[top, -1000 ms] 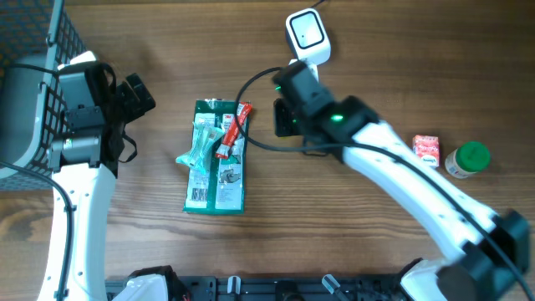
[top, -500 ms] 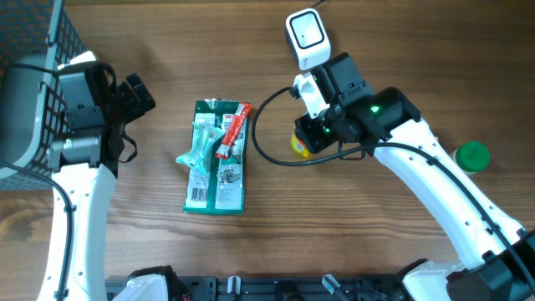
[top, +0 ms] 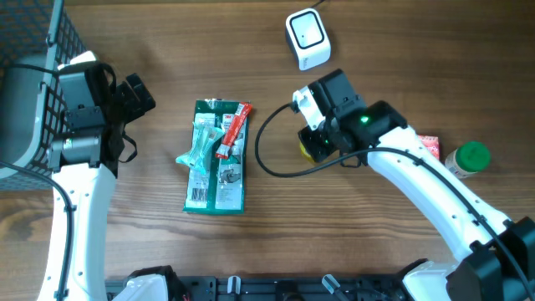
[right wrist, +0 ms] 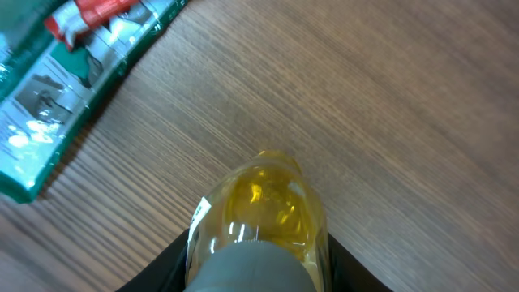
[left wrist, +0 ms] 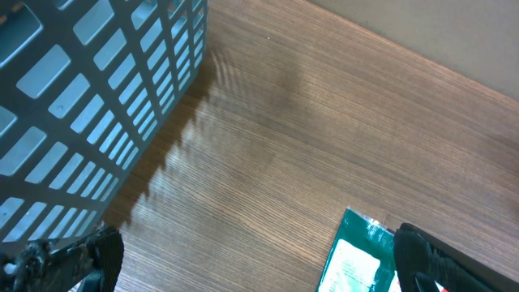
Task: Scan the item barcode
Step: 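Close the right gripper on the oil bottle and lift it, then hold the oil bottle sideways toward the white scanner with the right gripper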
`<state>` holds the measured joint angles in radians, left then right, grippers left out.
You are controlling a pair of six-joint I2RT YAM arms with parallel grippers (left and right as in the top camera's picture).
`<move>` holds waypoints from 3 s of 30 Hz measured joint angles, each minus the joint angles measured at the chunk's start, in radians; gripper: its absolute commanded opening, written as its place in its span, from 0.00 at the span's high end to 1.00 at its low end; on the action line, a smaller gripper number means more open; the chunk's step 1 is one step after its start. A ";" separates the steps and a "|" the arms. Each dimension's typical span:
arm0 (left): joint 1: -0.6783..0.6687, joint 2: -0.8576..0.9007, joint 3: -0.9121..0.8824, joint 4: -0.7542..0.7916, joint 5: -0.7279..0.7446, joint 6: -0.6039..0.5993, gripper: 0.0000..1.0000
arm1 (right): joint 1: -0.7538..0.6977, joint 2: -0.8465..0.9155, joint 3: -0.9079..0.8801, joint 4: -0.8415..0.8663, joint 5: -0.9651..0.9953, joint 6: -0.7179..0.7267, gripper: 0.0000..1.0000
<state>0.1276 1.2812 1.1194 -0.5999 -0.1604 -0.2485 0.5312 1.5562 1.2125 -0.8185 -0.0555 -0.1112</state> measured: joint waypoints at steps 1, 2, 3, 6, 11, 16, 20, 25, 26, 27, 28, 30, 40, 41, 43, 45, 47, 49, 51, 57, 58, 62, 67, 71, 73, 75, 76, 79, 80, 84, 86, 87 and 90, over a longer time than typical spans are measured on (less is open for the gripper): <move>0.000 0.000 0.000 0.000 0.000 0.000 0.00 | 0.000 0.000 -0.022 0.020 0.000 0.000 0.56; 0.000 0.000 0.000 0.000 0.000 0.000 0.00 | 0.000 0.000 -0.035 0.032 -0.001 0.000 0.55; 0.000 0.000 0.000 0.000 0.000 0.000 0.00 | 0.000 0.002 -0.049 0.043 -0.001 -0.001 0.54; 0.000 0.000 0.000 0.000 0.000 0.000 0.00 | 0.000 0.005 -0.074 0.059 -0.004 0.004 0.34; 0.000 0.000 0.000 0.000 0.000 0.000 0.00 | 0.000 0.005 -0.078 0.068 -0.005 0.047 0.24; 0.000 0.000 0.000 0.000 0.000 0.000 0.00 | 0.000 0.005 -0.078 0.084 -0.007 0.080 0.18; 0.000 0.000 0.000 0.000 0.000 0.000 0.00 | 0.000 0.005 -0.078 0.098 -0.008 0.137 0.18; 0.000 0.000 0.000 0.000 0.000 0.000 0.00 | 0.000 0.005 -0.078 0.093 -0.008 0.206 0.20; 0.000 0.000 0.000 0.000 0.000 0.000 0.00 | 0.000 0.005 -0.078 0.090 -0.008 0.211 0.22; 0.000 0.000 0.000 0.000 0.000 0.000 0.00 | 0.000 0.005 -0.078 0.084 -0.007 0.217 0.24; 0.000 0.000 0.000 0.000 0.000 0.000 0.00 | 0.000 0.005 -0.078 0.079 -0.007 0.221 0.27; 0.000 0.000 0.000 0.000 0.000 0.000 0.00 | 0.000 0.005 -0.079 0.072 -0.007 0.226 0.28; 0.000 0.000 0.000 0.000 0.000 0.000 0.00 | 0.000 0.005 -0.109 0.107 0.012 0.228 0.34; 0.000 0.000 0.000 0.000 0.000 0.000 0.00 | 0.000 0.005 -0.109 0.114 0.012 0.228 0.34; 0.000 0.000 0.000 0.000 0.000 0.000 0.00 | 0.000 0.005 -0.109 0.126 0.012 0.229 0.34; 0.000 0.000 0.000 0.000 0.000 0.000 0.00 | 0.000 0.005 -0.109 0.137 0.011 0.229 0.34; 0.000 0.000 0.000 0.000 0.000 0.000 0.00 | 0.000 0.005 -0.109 0.146 0.011 0.229 0.36; 0.000 0.000 0.000 0.000 0.000 0.000 0.00 | 0.000 0.005 -0.109 0.147 0.009 0.229 0.39; 0.000 0.000 0.000 0.000 0.000 0.000 0.00 | 0.000 0.005 -0.109 0.146 0.006 0.232 0.44; 0.000 0.000 0.000 0.000 0.000 0.000 0.00 | 0.000 0.005 -0.109 0.132 0.003 0.243 0.66; 0.000 0.000 0.000 0.000 0.000 0.000 0.00 | 0.000 0.005 -0.109 0.132 0.003 0.243 0.67; 0.000 0.000 0.000 0.000 0.000 0.000 0.00 | 0.000 0.005 -0.109 0.143 0.003 0.285 0.76; 0.000 0.000 0.000 0.000 0.000 0.000 0.00 | -0.038 0.001 -0.105 0.127 -0.081 0.353 0.77; 0.000 0.000 0.000 0.000 0.000 0.000 0.00 | -0.169 -0.072 -0.093 0.152 -0.367 0.414 0.91; 0.000 0.000 0.000 0.000 0.000 0.000 0.00 | -0.226 -0.104 -0.083 0.168 -0.493 0.431 0.96; 0.000 0.000 0.000 0.000 0.000 0.000 0.00 | -0.286 -0.125 -0.071 0.174 -0.636 0.451 0.96; 0.000 0.000 0.000 0.000 0.000 0.000 0.00 | -0.318 -0.132 -0.068 0.173 -0.711 0.460 0.95; 0.000 0.000 0.000 0.000 0.000 0.000 0.00 | -0.364 -0.135 -0.067 0.169 -0.875 0.475 0.96; 0.000 0.000 0.000 0.000 0.000 0.000 0.00 | -0.366 -0.135 -0.067 0.169 -0.920 0.481 0.96; 0.000 0.000 0.000 0.000 0.000 0.000 0.00 | -0.364 -0.135 -0.067 0.169 -1.028 0.494 0.96; 0.000 0.000 0.000 0.000 0.000 0.000 0.00 | -0.364 -0.135 -0.067 0.170 -1.056 0.512 0.96; 0.000 0.000 0.000 0.000 0.000 0.000 0.00 | -0.364 -0.135 -0.067 0.170 -1.067 0.525 0.96; 0.000 0.000 0.000 0.000 0.000 0.000 0.00 | -0.364 -0.135 -0.067 0.187 -1.083 0.559 0.96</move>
<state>0.1276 1.2812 1.1194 -0.5999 -0.1604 -0.2485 0.1677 1.4212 1.1458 -0.6319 -1.1389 0.4477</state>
